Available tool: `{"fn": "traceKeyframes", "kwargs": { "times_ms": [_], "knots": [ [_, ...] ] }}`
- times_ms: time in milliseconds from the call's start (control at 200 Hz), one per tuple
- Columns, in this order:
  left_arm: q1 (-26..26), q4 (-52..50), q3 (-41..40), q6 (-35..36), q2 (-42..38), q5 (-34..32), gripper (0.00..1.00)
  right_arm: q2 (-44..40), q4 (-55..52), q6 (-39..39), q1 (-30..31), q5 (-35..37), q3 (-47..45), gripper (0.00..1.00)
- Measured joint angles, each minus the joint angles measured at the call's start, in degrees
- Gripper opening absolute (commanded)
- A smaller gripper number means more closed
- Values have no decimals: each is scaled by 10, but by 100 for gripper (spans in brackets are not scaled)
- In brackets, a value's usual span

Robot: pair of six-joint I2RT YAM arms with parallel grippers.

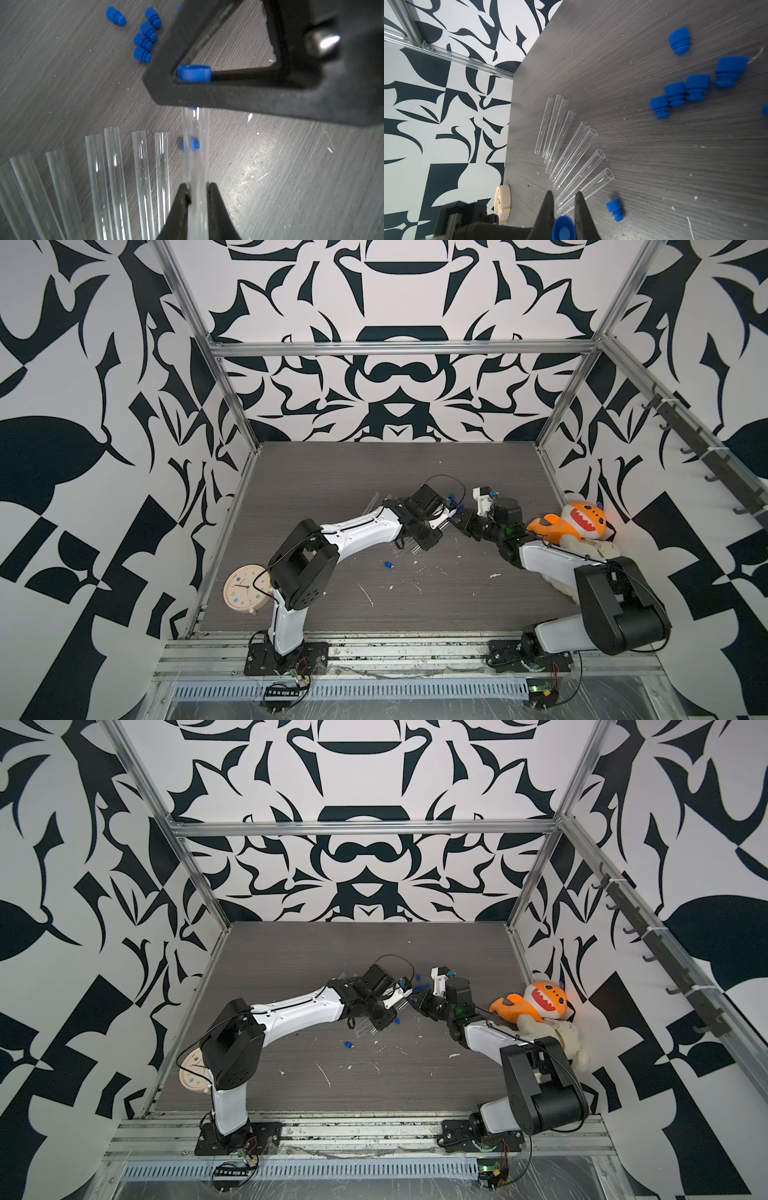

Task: Remove stoppers from test tubes
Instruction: Open the stopper on the test tube, then place the test tube at the center of the board, then place the stopper at the center of the board.

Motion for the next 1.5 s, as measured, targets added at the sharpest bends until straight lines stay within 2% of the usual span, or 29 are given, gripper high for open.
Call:
{"fn": "traceKeyframes", "kwargs": {
  "times_ms": [270,460,605,845,1125,1500],
  "knots": [
    [0,3,0,1,0,0,0,-2,13,8,-2,10,-9,2],
    [-1,-71,-19,5,-1,0,0,-37,16,-19,-30,84,-9,2],
    [-1,-89,-20,6,-1,0,0,-45,12,-33,-31,106,-8,1],
    [-1,-98,-20,4,-1,0,0,-43,-58,-48,-35,129,0,1],
    [-8,-102,-20,5,2,-4,0,5,-133,-58,-55,144,0,3],
    [-21,-125,2,6,54,-25,0,80,-134,-59,-55,138,6,12]
  ]
}}
